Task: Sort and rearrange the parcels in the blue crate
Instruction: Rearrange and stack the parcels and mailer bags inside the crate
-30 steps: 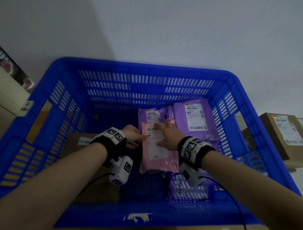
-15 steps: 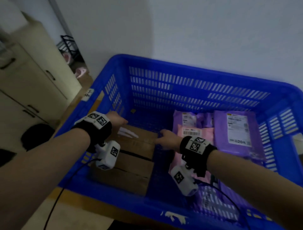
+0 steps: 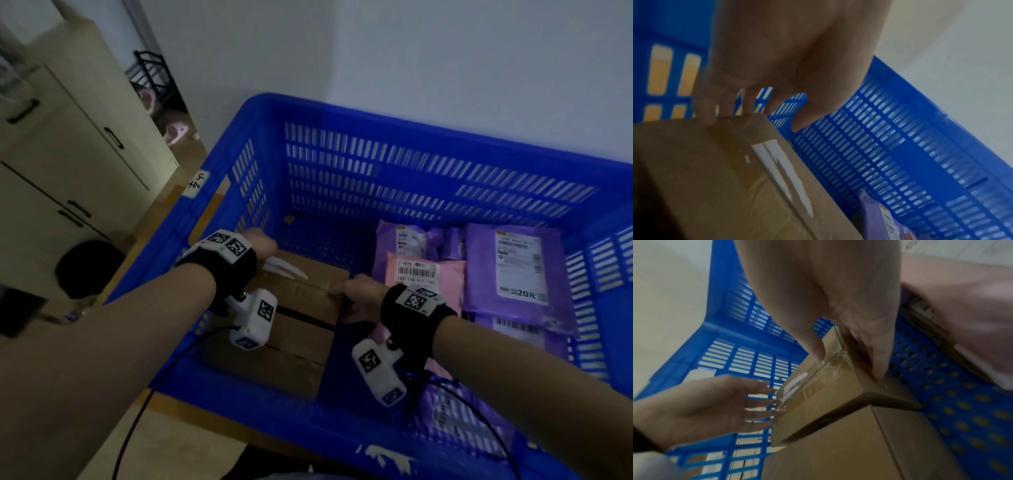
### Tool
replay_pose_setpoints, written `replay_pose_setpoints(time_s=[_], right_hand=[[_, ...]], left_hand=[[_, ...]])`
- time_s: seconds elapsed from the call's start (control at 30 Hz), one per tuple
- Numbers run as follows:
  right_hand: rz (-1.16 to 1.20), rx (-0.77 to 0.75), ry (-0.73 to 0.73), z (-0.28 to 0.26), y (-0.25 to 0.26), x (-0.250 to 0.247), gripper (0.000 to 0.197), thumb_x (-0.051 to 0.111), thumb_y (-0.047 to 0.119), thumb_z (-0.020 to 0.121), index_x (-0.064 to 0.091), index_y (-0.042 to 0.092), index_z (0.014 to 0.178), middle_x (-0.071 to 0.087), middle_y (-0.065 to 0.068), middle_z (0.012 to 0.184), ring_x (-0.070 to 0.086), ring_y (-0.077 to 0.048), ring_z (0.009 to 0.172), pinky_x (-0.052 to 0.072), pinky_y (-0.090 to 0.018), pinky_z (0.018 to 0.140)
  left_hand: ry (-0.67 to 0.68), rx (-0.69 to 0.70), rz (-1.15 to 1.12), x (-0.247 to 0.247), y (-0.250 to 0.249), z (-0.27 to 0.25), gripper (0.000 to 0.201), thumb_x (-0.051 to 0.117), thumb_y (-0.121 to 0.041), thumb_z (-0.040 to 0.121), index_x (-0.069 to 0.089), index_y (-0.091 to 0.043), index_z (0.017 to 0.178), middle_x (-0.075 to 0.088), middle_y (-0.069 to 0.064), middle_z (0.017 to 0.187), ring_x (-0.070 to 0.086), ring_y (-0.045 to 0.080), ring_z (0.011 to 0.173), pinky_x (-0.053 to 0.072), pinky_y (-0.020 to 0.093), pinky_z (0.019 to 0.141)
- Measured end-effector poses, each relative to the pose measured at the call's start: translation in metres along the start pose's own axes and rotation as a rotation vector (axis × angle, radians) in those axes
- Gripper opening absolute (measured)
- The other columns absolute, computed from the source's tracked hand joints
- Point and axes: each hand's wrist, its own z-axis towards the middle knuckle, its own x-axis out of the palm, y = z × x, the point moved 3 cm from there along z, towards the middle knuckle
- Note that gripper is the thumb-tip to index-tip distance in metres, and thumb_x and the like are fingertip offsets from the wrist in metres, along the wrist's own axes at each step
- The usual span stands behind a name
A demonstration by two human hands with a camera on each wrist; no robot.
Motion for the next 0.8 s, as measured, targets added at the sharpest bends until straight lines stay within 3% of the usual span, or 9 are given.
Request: replay_pose_setpoints(time_s=[0.1, 0.17, 0.23, 0.33, 0.5, 0.57, 0.63, 0.7, 0.8], right_hand=[[0.027, 0.006, 0.004, -0.001, -0.003, -0.004, 0.050, 0.059, 0.009, 0.089, 0.042, 0.001, 0.135, 0.054, -0.018, 0.128, 0.056, -0.029, 0.104, 0.053, -0.041, 0.082], [0.024, 0.006, 0.003, -0.002, -0.005, -0.007, 0.050, 0.059, 0.007, 0.088, 0.042, 0.002, 0.135, 0.054, -0.020, 0.129, 0.057, -0.031, 0.107, 0.053, -0.044, 0.086], [0.019, 0.012, 0.002, -0.005, -0.005, -0.009, 0.047, 0.058, 0.006, 0.088, 0.044, 0.003, 0.133, 0.053, -0.020, 0.130, 0.056, -0.034, 0.114, 0.050, -0.050, 0.093], [0.018, 0.002, 0.008, -0.012, 0.002, -0.011, 0.049, 0.059, 0.006, 0.087, 0.044, 0.001, 0.133, 0.053, -0.020, 0.130, 0.055, -0.036, 0.116, 0.051, -0.050, 0.091], [0.047, -0.077, 0.005, -0.025, 0.026, -0.021, 0.054, 0.060, 0.008, 0.089, 0.037, 0.002, 0.138, 0.053, -0.021, 0.132, 0.057, -0.036, 0.114, 0.053, -0.048, 0.082], [0.057, -0.120, -0.006, -0.032, 0.037, -0.028, 0.056, 0.062, 0.010, 0.088, 0.038, 0.002, 0.138, 0.055, -0.021, 0.129, 0.061, -0.034, 0.106, 0.055, -0.047, 0.078], [0.055, -0.162, -0.015, -0.041, 0.049, -0.035, 0.060, 0.064, 0.015, 0.087, 0.037, 0.005, 0.139, 0.054, -0.020, 0.130, 0.061, -0.034, 0.104, 0.057, -0.045, 0.074], [0.062, -0.213, -0.036, -0.051, 0.061, -0.042, 0.059, 0.067, 0.019, 0.086, 0.041, 0.004, 0.137, 0.055, -0.020, 0.128, 0.061, -0.036, 0.107, 0.057, -0.048, 0.081], [0.099, -0.305, -0.062, -0.068, 0.081, -0.051, 0.046, 0.066, 0.018, 0.087, 0.049, 0.001, 0.126, 0.062, -0.019, 0.112, 0.064, -0.033, 0.099, 0.056, -0.048, 0.080]], left_hand=[[0.022, 0.013, -0.010, 0.005, 0.003, -0.001, 0.027, 0.038, -0.015, 0.101, 0.046, -0.008, 0.076, 0.034, 0.006, 0.068, 0.033, 0.017, 0.057, 0.035, 0.032, 0.066], [0.040, 0.019, -0.026, 0.007, 0.004, -0.002, 0.026, 0.037, -0.016, 0.102, 0.053, 0.003, 0.112, 0.050, 0.015, 0.083, 0.044, 0.022, 0.069, 0.034, 0.033, 0.075], [0.057, 0.020, -0.039, 0.006, 0.007, -0.003, 0.038, 0.036, -0.017, 0.102, 0.044, 0.008, 0.130, 0.055, 0.024, 0.110, 0.047, 0.026, 0.088, 0.035, 0.033, 0.077], [0.043, 0.008, -0.073, 0.001, 0.012, -0.003, 0.039, 0.040, -0.017, 0.101, 0.047, 0.008, 0.129, 0.056, 0.025, 0.117, 0.053, 0.031, 0.095, 0.039, 0.035, 0.068], [0.004, 0.056, -0.261, -0.019, 0.011, -0.012, 0.035, 0.048, -0.011, 0.095, 0.043, -0.006, 0.129, 0.054, 0.018, 0.116, 0.054, 0.031, 0.098, 0.045, 0.038, 0.079], [-0.023, 0.084, -0.322, -0.030, 0.005, -0.023, 0.048, 0.052, -0.011, 0.094, 0.034, -0.014, 0.138, 0.051, 0.012, 0.111, 0.054, 0.032, 0.094, 0.048, 0.043, 0.079], [-0.067, 0.111, -0.362, -0.043, -0.002, -0.036, 0.054, 0.057, -0.012, 0.092, 0.032, -0.016, 0.140, 0.047, 0.015, 0.123, 0.052, 0.034, 0.102, 0.048, 0.047, 0.089], [-0.131, 0.145, -0.407, -0.057, -0.009, -0.047, 0.059, 0.062, -0.014, 0.089, 0.034, -0.014, 0.141, 0.043, 0.016, 0.138, 0.050, 0.035, 0.115, 0.047, 0.046, 0.096], [-0.167, 0.173, -0.504, -0.074, -0.015, -0.060, 0.069, 0.066, -0.018, 0.087, 0.031, -0.010, 0.146, 0.041, 0.012, 0.145, 0.047, 0.034, 0.125, 0.046, 0.043, 0.098]])
